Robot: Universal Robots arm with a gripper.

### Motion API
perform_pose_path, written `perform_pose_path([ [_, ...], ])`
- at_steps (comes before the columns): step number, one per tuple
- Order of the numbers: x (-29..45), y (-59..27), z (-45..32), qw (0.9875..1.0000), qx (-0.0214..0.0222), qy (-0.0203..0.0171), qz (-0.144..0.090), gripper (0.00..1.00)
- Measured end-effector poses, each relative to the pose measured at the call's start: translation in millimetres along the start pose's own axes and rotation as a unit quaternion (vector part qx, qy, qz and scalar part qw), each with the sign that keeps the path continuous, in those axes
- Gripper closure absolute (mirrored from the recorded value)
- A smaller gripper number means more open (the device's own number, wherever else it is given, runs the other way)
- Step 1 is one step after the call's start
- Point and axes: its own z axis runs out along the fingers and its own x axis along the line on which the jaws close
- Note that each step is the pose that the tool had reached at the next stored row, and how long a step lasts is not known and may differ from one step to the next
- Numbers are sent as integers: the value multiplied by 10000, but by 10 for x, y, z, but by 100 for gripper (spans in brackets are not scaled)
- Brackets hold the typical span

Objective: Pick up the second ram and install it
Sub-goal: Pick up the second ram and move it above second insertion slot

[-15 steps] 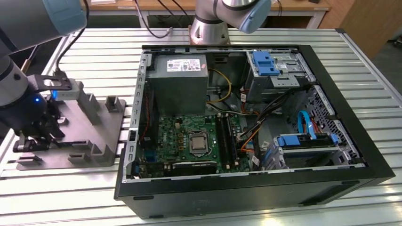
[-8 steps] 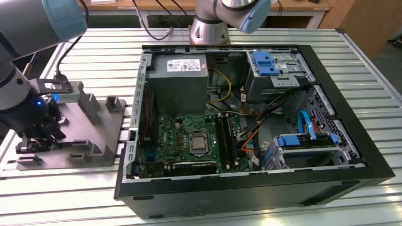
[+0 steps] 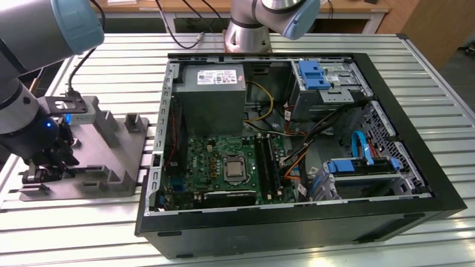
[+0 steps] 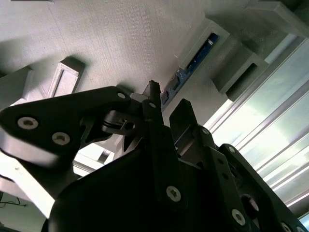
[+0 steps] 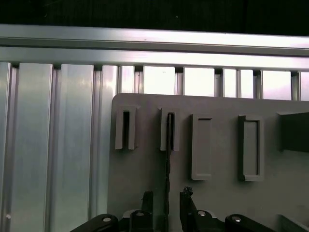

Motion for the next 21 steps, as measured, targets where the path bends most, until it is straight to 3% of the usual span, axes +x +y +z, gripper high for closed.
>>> perform_pose_path([
  [4, 0, 0, 3, 10000, 1, -1, 0, 66],
  [8, 0, 0, 5, 10000, 1, 0, 0, 84],
  [21, 0, 0, 12, 10000, 1, 0, 0, 86],
])
